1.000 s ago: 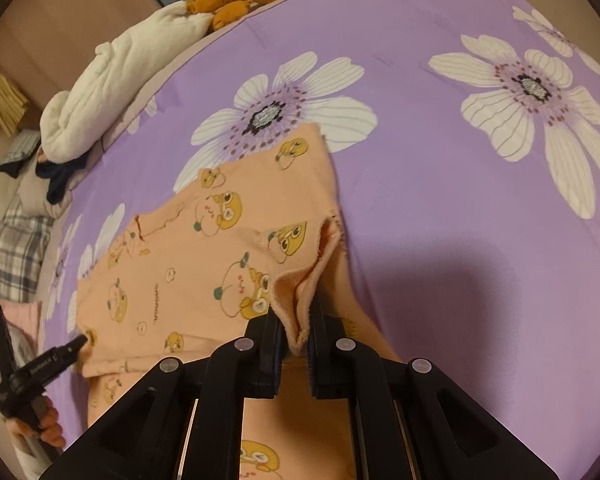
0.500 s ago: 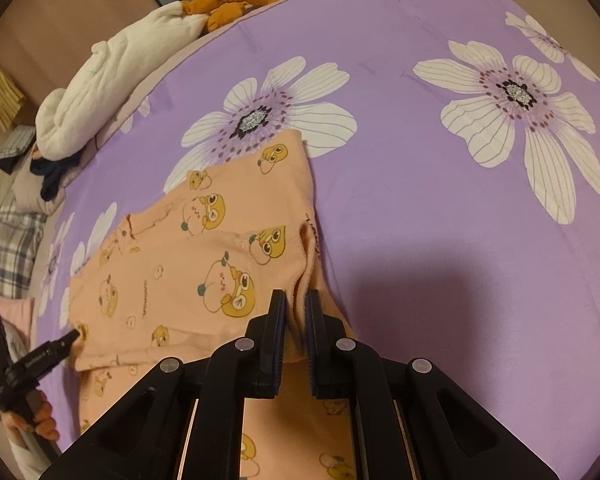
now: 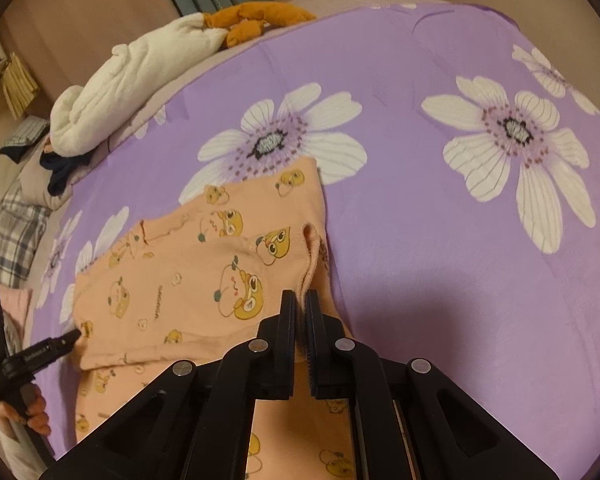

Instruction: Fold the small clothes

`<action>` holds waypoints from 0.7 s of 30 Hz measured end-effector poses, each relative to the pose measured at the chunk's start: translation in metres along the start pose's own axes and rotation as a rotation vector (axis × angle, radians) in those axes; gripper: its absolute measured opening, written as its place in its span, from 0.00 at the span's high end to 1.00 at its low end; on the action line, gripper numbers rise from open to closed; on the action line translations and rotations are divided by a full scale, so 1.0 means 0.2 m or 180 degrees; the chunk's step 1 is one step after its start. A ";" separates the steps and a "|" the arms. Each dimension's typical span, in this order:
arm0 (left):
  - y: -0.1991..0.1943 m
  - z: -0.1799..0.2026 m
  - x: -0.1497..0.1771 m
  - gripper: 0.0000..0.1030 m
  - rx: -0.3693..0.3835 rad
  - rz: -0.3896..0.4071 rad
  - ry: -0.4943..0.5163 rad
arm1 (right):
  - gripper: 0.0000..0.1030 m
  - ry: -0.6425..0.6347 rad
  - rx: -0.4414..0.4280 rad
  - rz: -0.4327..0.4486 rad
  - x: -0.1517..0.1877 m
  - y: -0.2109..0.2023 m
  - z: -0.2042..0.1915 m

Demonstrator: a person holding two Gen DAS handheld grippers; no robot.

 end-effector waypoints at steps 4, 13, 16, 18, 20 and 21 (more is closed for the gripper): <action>0.00 0.01 0.01 0.51 0.0029 -0.0015 -0.0025 | 0.95 0.0017 0.0026 0.0030 -0.01 0.00 0.01; 0.00 0.01 0.01 0.51 0.0003 -0.0021 -0.0014 | 0.95 0.0141 0.0086 -0.0187 0.06 0.13 0.08; 0.01 0.01 0.01 0.51 -0.0001 -0.0022 -0.0017 | 0.95 0.0145 0.0089 -0.0201 0.08 0.14 0.09; 0.01 0.01 0.01 0.51 -0.0012 -0.0017 -0.0010 | 0.95 0.0139 0.0096 -0.0205 0.08 0.14 0.09; 0.01 0.01 0.01 0.51 -0.0024 -0.0010 -0.0003 | 0.95 0.0128 0.0112 -0.0211 0.08 0.14 0.09; 0.01 0.01 0.01 0.51 -0.0026 -0.0009 0.0000 | 0.95 0.0119 0.0119 -0.0211 0.08 0.14 0.09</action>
Point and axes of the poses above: each gripper's, at about its wrist camera, not at the fingertips, and y roughly the way its jaws point, z to its right, x to its underside, the point moved 9 cm from there along y, roughly the way its jaws point, and after that the axes turned 8 degrees about y, right-handed, at the moved point
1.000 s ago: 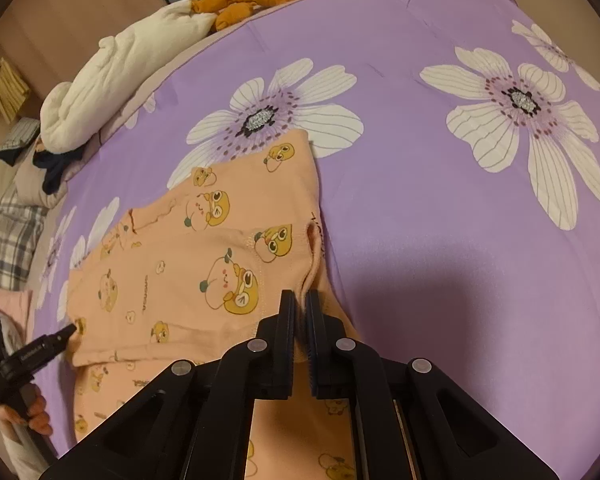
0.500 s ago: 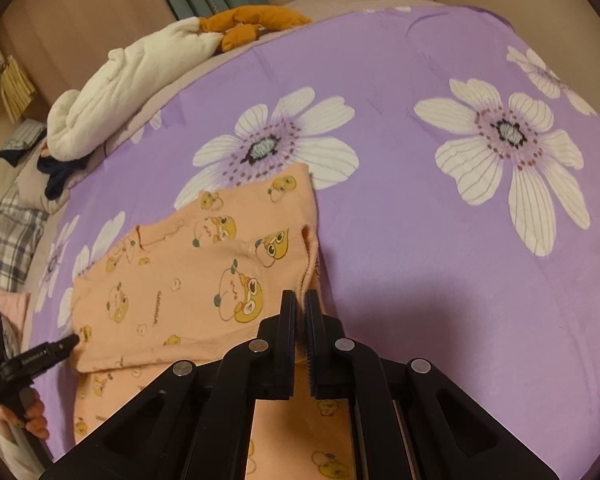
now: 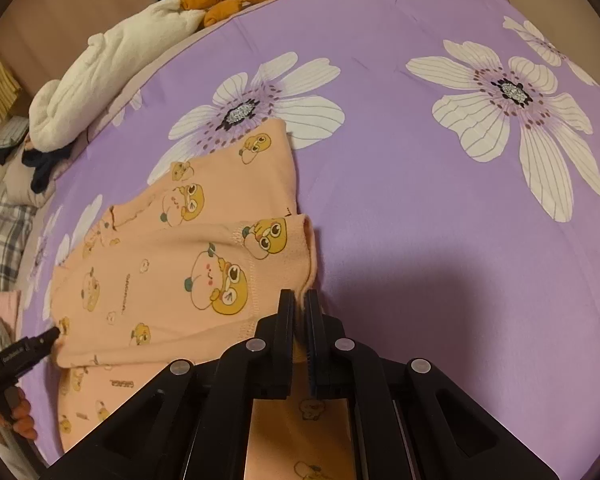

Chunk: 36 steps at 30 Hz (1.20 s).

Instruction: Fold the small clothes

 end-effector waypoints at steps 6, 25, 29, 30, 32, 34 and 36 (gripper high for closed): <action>0.01 0.00 0.00 0.51 0.0038 -0.0014 -0.0036 | 0.95 -0.0025 0.0031 0.0008 0.01 0.01 0.01; 0.01 0.00 0.00 0.44 0.0004 -0.0051 -0.0055 | 0.95 -0.0027 0.0106 0.0032 0.00 0.02 0.01; -0.02 0.01 0.02 0.44 0.0015 -0.0070 -0.0031 | 0.95 0.0031 0.0103 0.0057 0.00 0.02 0.02; -0.04 0.02 0.02 0.44 0.0031 -0.0070 -0.0024 | 0.95 0.0039 0.0100 0.0060 0.00 0.02 0.03; -0.06 0.03 0.03 0.42 0.0048 -0.0081 0.0003 | 0.95 0.0055 0.0093 0.0065 0.00 0.01 0.03; -0.09 0.05 0.05 0.37 0.0078 -0.0090 0.0006 | 0.95 0.0097 0.0075 0.0063 0.00 0.00 0.03; -0.13 0.08 0.05 0.33 0.0171 -0.0053 0.0009 | 0.91 0.0125 0.0053 0.0058 0.00 -0.01 0.03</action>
Point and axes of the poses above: each gripper's, at about its wrist camera, not at the fingertips, and y roughly the way its jaws point, z to its right, x to its underside, the point moved 9 cm from there along y, roughly the way its jaws point, and after that the axes turned 8 degrees about y, right-handed, at the moved point
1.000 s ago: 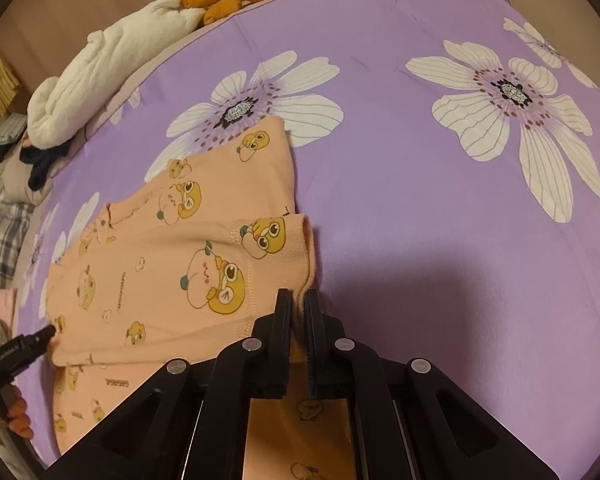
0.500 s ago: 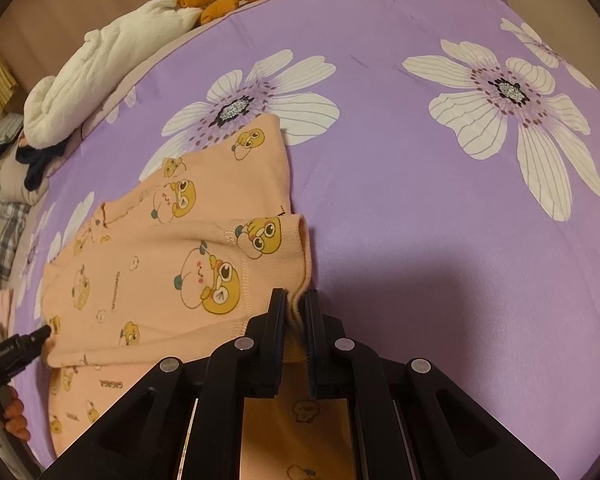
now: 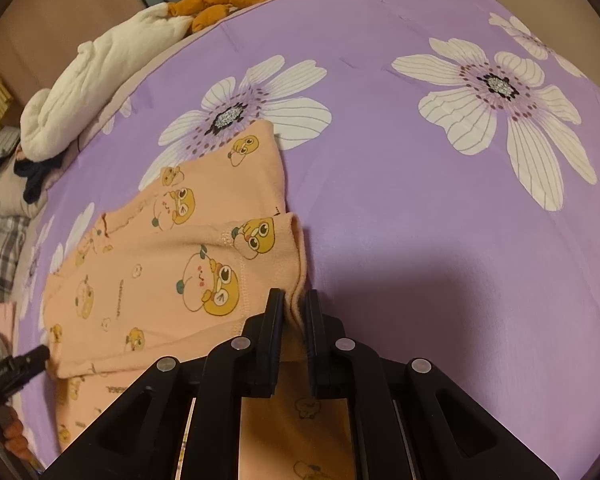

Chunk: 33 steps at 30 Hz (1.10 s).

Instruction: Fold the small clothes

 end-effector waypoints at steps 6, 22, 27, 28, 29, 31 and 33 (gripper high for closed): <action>-0.15 0.10 0.02 0.19 0.0107 0.0202 0.0126 | 0.59 -0.0078 0.0062 0.0066 -0.01 -0.07 -0.01; -0.24 0.25 0.28 0.15 0.0322 0.0162 0.0386 | 0.18 -0.0421 -0.0005 0.0495 -0.03 -0.40 -0.04; -0.16 0.23 0.38 0.15 0.0279 0.0002 0.0392 | 0.18 -0.0517 0.0059 0.0447 0.02 -0.40 -0.01; -0.15 0.23 0.40 0.15 0.0296 -0.0031 0.0370 | 0.18 -0.0530 0.0069 0.0428 0.03 -0.40 0.00; -0.14 0.22 0.41 0.15 0.0318 -0.0059 0.0350 | 0.18 -0.0551 0.0081 0.0406 0.05 -0.39 0.01; -0.13 0.21 0.45 0.15 0.0353 -0.0109 0.0328 | 0.18 -0.0594 0.0112 0.0355 0.08 -0.38 0.03; -0.12 0.20 0.47 0.15 0.0349 -0.0144 0.0327 | 0.18 -0.0628 0.0159 0.0304 0.12 -0.37 0.06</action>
Point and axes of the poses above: each gripper's, at about its wrist camera, not at the fingertips, and y roughly the way its jaws point, z to its right, x to its underside, the point moved 9 cm from there along y, roughly the way its jaws point, and after that the axes turned 8 degrees about y, right-handed, at the moved point
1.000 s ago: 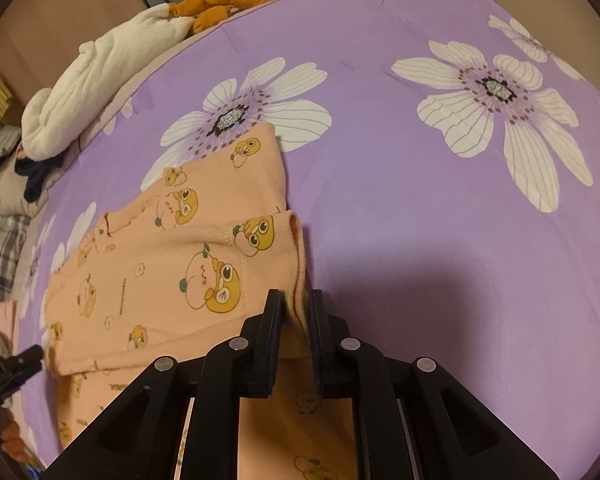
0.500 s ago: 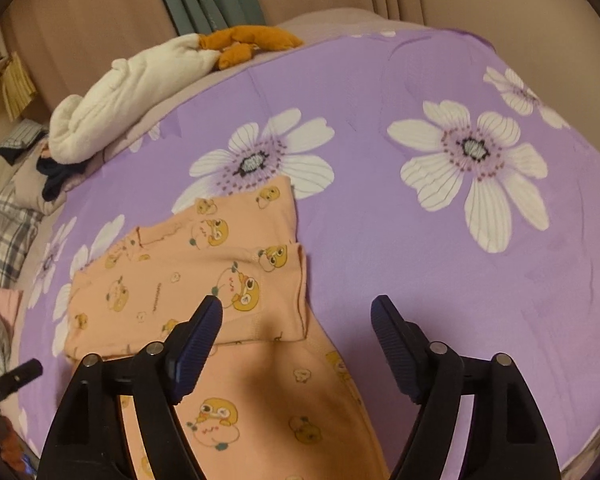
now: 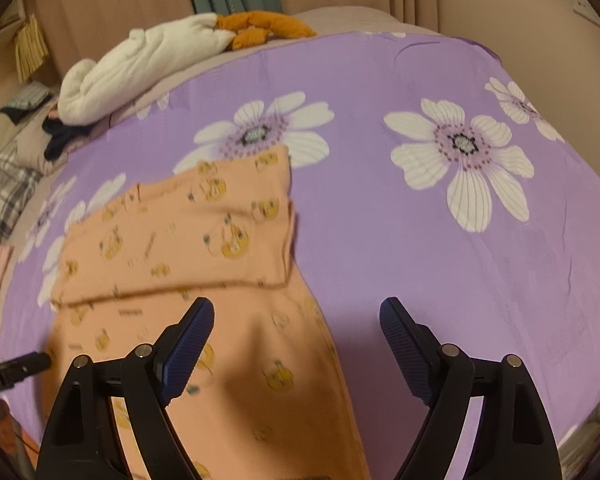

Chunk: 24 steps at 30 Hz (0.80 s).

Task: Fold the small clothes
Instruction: 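Move both grippers to the onesie leg end and close on it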

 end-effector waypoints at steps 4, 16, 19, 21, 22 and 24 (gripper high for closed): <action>0.02 -0.02 0.05 0.16 0.0063 -0.0038 -0.0039 | 0.18 0.0023 -0.0013 -0.0116 0.09 0.01 0.04; -0.01 -0.06 0.16 0.24 0.0234 -0.0078 -0.0122 | 0.18 -0.0056 -0.0042 -0.0459 0.33 0.02 0.08; -0.01 -0.04 0.19 0.32 0.0285 -0.0082 -0.0093 | 0.18 -0.0028 -0.0022 -0.0540 0.38 0.03 0.10; 0.00 -0.03 0.21 0.44 0.0325 -0.0079 -0.0111 | 0.21 -0.0038 -0.0019 -0.0545 0.41 0.02 0.10; 0.01 -0.02 0.22 0.47 0.0300 -0.0076 -0.0088 | 0.25 -0.0012 -0.0023 -0.0513 0.41 0.02 0.11; 0.01 -0.01 0.22 0.56 0.0273 -0.0063 -0.0025 | 0.39 0.0034 0.0008 -0.0494 0.43 0.02 0.12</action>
Point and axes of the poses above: each gripper's, at about its wrist camera, not at the fingertips, and y roughly the way its jaws point, z to its right, x to its underside, the point moved 9 cm from there along y, roughly the way its jaws point, and after that the axes turned 8 degrees about y, right-handed, at the moved point
